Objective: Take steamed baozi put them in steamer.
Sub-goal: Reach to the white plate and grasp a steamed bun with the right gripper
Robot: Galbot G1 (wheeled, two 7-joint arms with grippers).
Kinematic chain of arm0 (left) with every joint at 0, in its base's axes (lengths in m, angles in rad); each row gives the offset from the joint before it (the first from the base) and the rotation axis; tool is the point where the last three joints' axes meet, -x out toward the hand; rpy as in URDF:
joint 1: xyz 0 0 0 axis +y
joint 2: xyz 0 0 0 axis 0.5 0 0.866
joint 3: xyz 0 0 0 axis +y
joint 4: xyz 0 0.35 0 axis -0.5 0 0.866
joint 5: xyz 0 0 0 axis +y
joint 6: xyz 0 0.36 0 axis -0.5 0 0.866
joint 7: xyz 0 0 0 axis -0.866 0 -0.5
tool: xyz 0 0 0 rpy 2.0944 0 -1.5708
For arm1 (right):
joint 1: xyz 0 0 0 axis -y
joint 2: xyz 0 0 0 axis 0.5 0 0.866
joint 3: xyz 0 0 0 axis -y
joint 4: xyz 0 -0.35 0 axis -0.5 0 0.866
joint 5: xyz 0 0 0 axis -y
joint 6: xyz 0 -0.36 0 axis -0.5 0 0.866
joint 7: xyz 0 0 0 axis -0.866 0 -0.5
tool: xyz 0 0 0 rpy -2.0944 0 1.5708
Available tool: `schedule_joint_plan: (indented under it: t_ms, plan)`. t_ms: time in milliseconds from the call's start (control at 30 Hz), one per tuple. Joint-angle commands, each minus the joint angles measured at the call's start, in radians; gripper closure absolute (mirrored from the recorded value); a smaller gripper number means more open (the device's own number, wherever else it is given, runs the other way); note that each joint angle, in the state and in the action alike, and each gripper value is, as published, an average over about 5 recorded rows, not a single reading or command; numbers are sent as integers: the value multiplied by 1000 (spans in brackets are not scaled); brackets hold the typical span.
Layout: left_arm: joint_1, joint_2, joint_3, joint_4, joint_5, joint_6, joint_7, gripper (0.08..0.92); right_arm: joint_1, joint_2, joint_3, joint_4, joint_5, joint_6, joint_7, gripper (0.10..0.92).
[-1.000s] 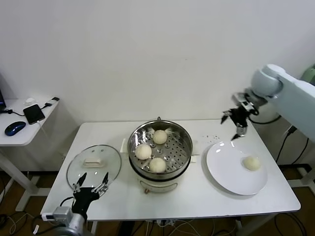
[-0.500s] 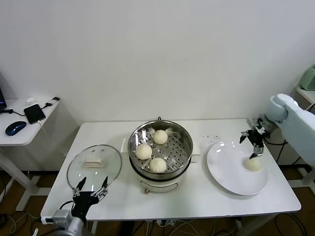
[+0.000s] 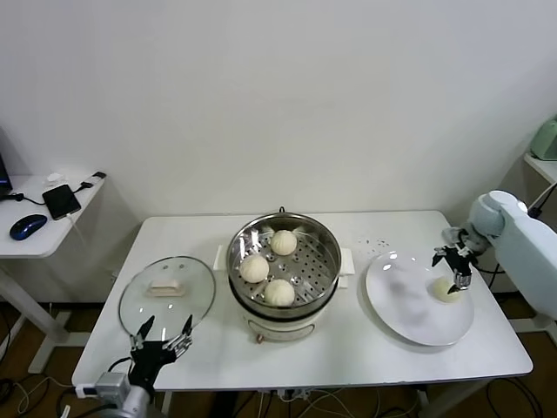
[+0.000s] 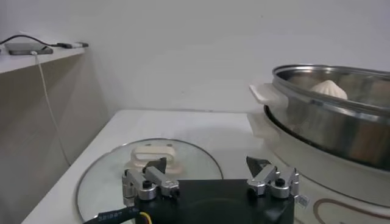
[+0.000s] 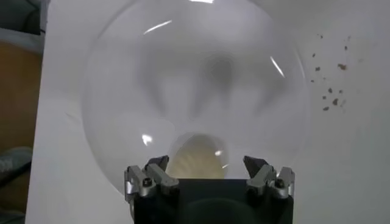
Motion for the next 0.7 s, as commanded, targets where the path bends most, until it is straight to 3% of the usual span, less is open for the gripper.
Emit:
schedule_joint_plan:
  t_ms: [33,700]
  plan:
    - [0,1,0,7,-1,-2,-1,177,-30,25,53,-56,-96,23,35,203]
    - [-11,3,-2,19,3,-5,-1,177,-49,75,99,-129,-185,17,81,203]
